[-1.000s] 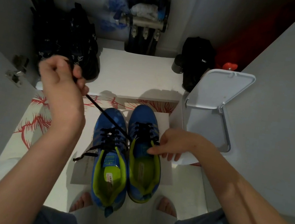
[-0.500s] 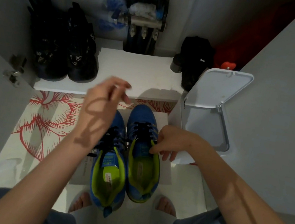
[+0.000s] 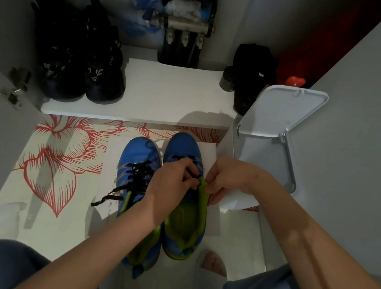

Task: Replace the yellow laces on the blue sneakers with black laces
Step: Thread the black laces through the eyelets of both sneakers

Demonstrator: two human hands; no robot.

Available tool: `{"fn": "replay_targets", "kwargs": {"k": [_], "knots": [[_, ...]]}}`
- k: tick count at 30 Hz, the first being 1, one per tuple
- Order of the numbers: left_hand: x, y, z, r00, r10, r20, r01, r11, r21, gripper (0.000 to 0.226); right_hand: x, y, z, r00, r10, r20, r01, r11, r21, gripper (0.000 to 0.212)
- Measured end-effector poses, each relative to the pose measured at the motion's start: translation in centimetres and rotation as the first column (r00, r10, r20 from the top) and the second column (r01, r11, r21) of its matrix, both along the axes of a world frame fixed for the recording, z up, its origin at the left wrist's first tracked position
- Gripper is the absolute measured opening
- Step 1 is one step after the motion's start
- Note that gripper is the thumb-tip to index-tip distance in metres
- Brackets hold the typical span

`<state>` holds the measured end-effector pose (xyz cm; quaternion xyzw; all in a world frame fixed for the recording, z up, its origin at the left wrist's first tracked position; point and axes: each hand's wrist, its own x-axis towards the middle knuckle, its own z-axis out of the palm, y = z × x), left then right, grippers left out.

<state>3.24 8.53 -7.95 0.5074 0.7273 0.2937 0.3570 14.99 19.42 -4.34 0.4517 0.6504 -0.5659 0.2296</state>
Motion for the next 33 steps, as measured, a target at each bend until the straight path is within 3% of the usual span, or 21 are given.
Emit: {"fn": "replay_targets", "kwargs": {"k": [4,11,15,21,33], "knots": [[0.2,-0.1,-0.2,1.000,0.027,0.003,-0.027,0.999,0.023,0.022,0.1,0.0,-0.1,1.000,-0.009,0.008,0.009,1.000,-0.014,0.027],[-0.6,-0.1,0.2,0.998,0.056,0.016,-0.057,0.998,0.037,0.008,0.3,0.1,0.0,0.999,-0.054,0.005,0.054,0.996,-0.069,0.024],[-1.0,-0.2,0.5,0.994,0.055,0.093,-0.056,0.998,0.013,0.013,0.2,0.0,0.3,0.998,-0.055,-0.015,0.054,0.997,-0.058,0.024],[0.0,-0.3,-0.1,0.997,0.038,0.073,-0.039,0.999,0.024,0.020,0.6,0.1,0.1,0.997,-0.055,-0.046,0.051,0.995,-0.083,0.026],[1.1,-0.4,-0.8,0.986,-0.027,-0.166,0.044,0.995,0.095,0.025,0.7,0.1,-0.3,0.998,0.001,-0.069,-0.004,0.999,-0.044,0.026]]}}
